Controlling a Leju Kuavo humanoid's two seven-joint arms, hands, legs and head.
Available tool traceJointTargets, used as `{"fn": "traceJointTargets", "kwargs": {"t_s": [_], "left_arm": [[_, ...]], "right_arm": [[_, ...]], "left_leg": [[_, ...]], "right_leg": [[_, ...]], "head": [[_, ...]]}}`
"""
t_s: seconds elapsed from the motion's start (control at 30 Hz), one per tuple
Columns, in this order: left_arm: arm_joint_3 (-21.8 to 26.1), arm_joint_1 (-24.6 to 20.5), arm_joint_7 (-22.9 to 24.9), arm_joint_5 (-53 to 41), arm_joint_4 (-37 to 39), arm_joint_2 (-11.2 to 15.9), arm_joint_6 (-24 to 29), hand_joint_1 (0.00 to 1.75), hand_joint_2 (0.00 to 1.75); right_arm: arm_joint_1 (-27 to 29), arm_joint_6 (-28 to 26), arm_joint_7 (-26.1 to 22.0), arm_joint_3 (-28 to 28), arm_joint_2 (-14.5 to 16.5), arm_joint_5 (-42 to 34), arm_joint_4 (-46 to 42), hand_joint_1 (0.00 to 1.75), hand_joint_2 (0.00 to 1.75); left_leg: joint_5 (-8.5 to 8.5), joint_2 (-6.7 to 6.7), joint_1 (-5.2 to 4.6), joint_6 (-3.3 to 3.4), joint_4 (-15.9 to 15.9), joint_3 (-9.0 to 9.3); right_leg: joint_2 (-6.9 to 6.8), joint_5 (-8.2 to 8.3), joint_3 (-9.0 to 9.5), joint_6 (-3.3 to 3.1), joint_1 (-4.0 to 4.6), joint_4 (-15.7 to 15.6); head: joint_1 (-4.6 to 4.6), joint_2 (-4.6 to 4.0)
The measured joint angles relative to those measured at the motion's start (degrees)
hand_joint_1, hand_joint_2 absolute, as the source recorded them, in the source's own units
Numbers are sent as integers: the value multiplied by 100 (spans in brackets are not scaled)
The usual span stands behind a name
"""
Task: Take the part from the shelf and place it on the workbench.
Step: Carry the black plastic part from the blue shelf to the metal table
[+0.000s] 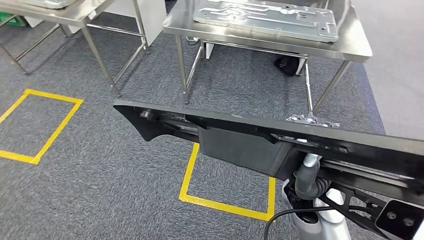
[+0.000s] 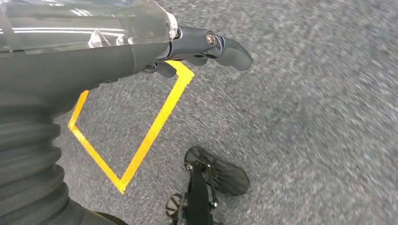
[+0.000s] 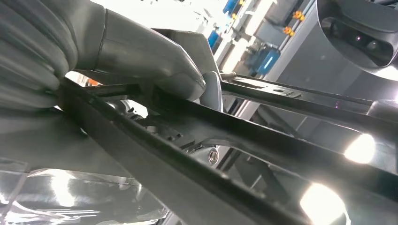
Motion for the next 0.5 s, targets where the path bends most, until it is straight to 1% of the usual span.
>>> {"fn": "traceJointTargets", "kwargs": {"t_s": [0.03,0.07,0.1,0.13,0.17,0.2,0.23,0.27,0.3,0.33,0.37,0.4,0.43,0.47,0.5], "left_arm": [[-2,-2,-11,-3,0,-3,-15,0,175],[-4,-3,-25,-5,0,-6,-30,0,175],[-5,-3,-35,-6,0,-7,-43,0,175],[-5,-6,-43,-5,0,-7,-52,0,175],[-6,-14,-48,-4,0,-7,-57,0,175],[-6,-27,-50,-3,0,-7,-61,0,175],[-7,-39,-55,-3,0,-8,-66,0,175],[-8,-47,-58,-2,1,-12,-70,0,175],[-9,-45,-61,-2,1,-15,-73,0,175],[-10,-30,-63,-1,2,-18,-74,0,175],[-10,-12,-64,0,2,-19,-73,0,175],[-9,4,-67,2,2,-18,-73,0,175],[-9,11,-74,4,2,-18,-76,0,175],[-8,10,-84,9,2,-18,-81,0,175],[-8,6,-96,15,2,-18,-89,0,175]], "right_arm": [[-4,-7,0,0,1,25,8,175,175],[-8,-13,-1,0,3,53,13,175,175],[-10,-19,-1,0,5,76,19,175,175],[-10,-24,-1,0,7,88,25,175,175],[-7,-28,-1,0,9,95,28,175,175],[-2,-30,-1,0,10,99,30,175,175],[-2,-31,-2,0,13,104,31,175,175],[-3,-31,-3,0,22,110,31,175,175],[-3,-30,-5,0,34,117,32,175,175],[-5,-30,-7,0,45,124,35,175,175],[0,-30,-7,0,55,134,39,175,175],[6,-31,-7,0,60,146,44,175,175],[10,-33,-7,0,62,161,50,175,175],[13,-38,-7,0,66,174,53,175,175],[12,-51,-7,1,73,187,55,175,175]], "left_leg": [[-28,57,-12,-30,5,29],[-54,111,-25,-65,11,56],[-78,165,-42,-100,15,78],[-97,222,-57,-136,14,97],[-113,285,-58,-167,8,120],[-141,286,-48,-202,16,137],[-206,199,-35,-229,84,126],[-323,63,-22,-248,256,61],[-491,-111,-11,-260,556,-74],[-678,-245,-11,-262,953,-268],[-823,-307,-12,-263,1348,-476],[-873,-336,-16,-261,1626,-642],[-807,-349,-17,-251,1704,-721],[-635,-360,-18,-234,1562,-699],[-385,-406,-18,-207,1216,-582]], "right_leg": [[-135,151,208,-16,21,-399],[-235,254,364,-50,42,-708],[-298,287,443,-90,65,-874],[-284,266,448,-134,89,-911],[-206,268,436,-176,88,-912],[-136,267,441,-212,79,-919],[-68,269,451,-250,66,-931],[-8,274,465,-289,49,-945],[56,277,478,-322,37,-955],[127,274,481,-346,43,-955],[205,271,483,-360,53,-953],[293,268,488,-367,63,-950],[379,263,497,-369,73,-945],[460,256,510,-368,79,-941],[542,247,527,-361,83,-934]], "head": [[0,0],[0,0],[-1,0],[-1,0],[-1,0],[-1,0],[-1,-1],[-2,-1],[-2,-1],[-2,-1],[-2,0],[-2,0],[-2,0],[-2,-1],[-2,-1]]}}
